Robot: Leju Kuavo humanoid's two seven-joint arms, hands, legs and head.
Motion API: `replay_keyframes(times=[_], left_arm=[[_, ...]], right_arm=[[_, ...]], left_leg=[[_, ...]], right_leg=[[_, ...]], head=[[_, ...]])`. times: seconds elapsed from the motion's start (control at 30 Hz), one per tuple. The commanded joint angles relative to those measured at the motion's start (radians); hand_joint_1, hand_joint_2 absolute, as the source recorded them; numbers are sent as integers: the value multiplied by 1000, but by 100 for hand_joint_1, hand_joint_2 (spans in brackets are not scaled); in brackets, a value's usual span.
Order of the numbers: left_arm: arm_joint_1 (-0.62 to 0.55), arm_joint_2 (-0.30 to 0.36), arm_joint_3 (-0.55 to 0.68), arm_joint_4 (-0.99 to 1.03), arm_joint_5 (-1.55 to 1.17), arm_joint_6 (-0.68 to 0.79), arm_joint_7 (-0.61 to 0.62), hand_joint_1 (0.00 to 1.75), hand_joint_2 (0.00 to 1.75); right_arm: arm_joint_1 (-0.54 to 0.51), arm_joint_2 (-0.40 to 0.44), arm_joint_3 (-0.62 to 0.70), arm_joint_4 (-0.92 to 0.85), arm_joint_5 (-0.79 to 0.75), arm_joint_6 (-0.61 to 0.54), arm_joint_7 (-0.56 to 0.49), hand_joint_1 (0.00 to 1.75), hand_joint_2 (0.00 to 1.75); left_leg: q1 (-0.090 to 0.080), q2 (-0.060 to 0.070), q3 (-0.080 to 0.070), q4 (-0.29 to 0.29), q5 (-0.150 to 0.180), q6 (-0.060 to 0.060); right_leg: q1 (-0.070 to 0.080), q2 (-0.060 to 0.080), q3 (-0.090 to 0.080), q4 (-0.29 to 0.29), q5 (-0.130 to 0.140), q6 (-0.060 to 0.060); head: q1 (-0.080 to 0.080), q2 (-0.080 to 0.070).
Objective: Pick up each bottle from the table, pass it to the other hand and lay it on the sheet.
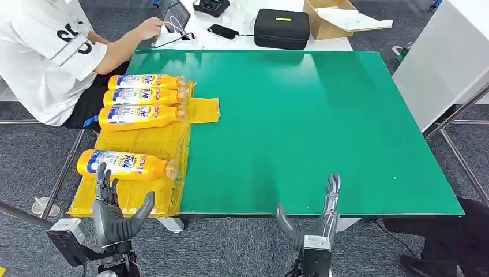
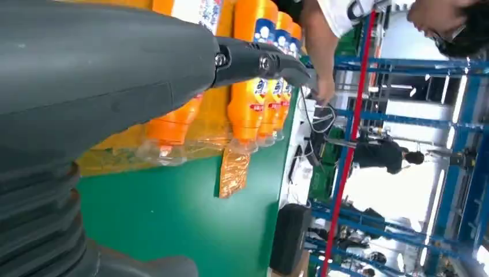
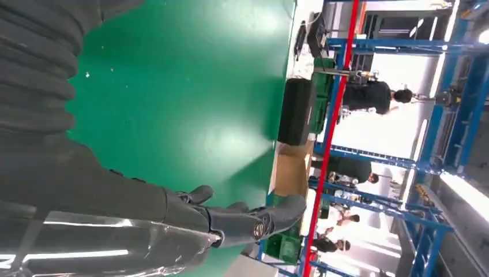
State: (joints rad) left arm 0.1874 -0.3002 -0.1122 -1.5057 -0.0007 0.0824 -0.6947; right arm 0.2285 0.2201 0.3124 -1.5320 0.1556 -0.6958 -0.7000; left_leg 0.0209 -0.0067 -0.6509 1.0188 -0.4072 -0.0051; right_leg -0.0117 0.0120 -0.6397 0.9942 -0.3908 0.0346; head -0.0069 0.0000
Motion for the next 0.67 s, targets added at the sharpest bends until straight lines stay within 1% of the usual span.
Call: replay_keyframes(times=[0.03,0.07,0.13,0.17,0.33,0.37,0.47,0.53,0.63,0.67], left_arm=[[-25,13,-15,64,10,2,4,0,175],[-25,13,-15,64,10,2,4,0,175],[-27,15,-20,66,15,4,5,0,175],[-30,13,-20,67,19,6,7,0,175],[-40,14,-24,68,36,16,10,0,175],[-43,14,-25,68,44,22,10,0,175],[-42,11,-26,64,58,33,10,0,175],[-44,12,-29,63,62,38,9,0,175],[-47,12,-28,64,66,40,8,0,175],[-49,12,-28,63,70,42,7,0,175]], right_arm=[[-31,-12,12,79,-8,-2,2,0,175],[-31,-12,12,79,-8,-2,2,0,175],[-30,-17,13,75,-13,-2,2,0,175],[-31,-17,13,76,-14,-2,2,0,175],[-35,-17,13,77,-21,-2,2,0,175],[-35,-16,11,73,-17,-2,2,0,175],[-33,-21,11,69,-19,-2,2,0,175],[-34,-23,13,69,-19,-2,2,0,175],[-36,-24,14,72,-21,-2,2,0,175],[-39,-25,15,78,-26,1,2,0,175]], left_leg=[[0,1,8,-2,-2,2],[-1,0,6,-2,-1,1],[-1,0,8,-2,-2,2],[0,0,5,-2,-1,1],[-1,0,9,-2,-3,2],[-1,0,6,-2,-1,2],[-1,0,10,-1,-3,2],[-1,0,5,-1,-1,1],[-1,0,8,-1,-2,2],[-1,0,5,-1,-1,1]], right_leg=[[1,-1,8,-2,-2,-1],[0,-1,5,-1,-1,-1],[0,-1,8,-2,-2,-1],[0,-1,5,-1,-1,-1],[0,-2,10,-2,-3,-2],[0,-2,6,-1,-2,-1],[0,-2,11,-2,-3,-2],[0,-2,6,-1,-1,-1],[0,-2,8,-2,-2,-1],[0,-1,5,-1,-1,-1]], head=[[0,0],[0,0],[0,0],[0,0],[0,0],[0,0],[0,0],[0,0],[0,0],[0,0]])
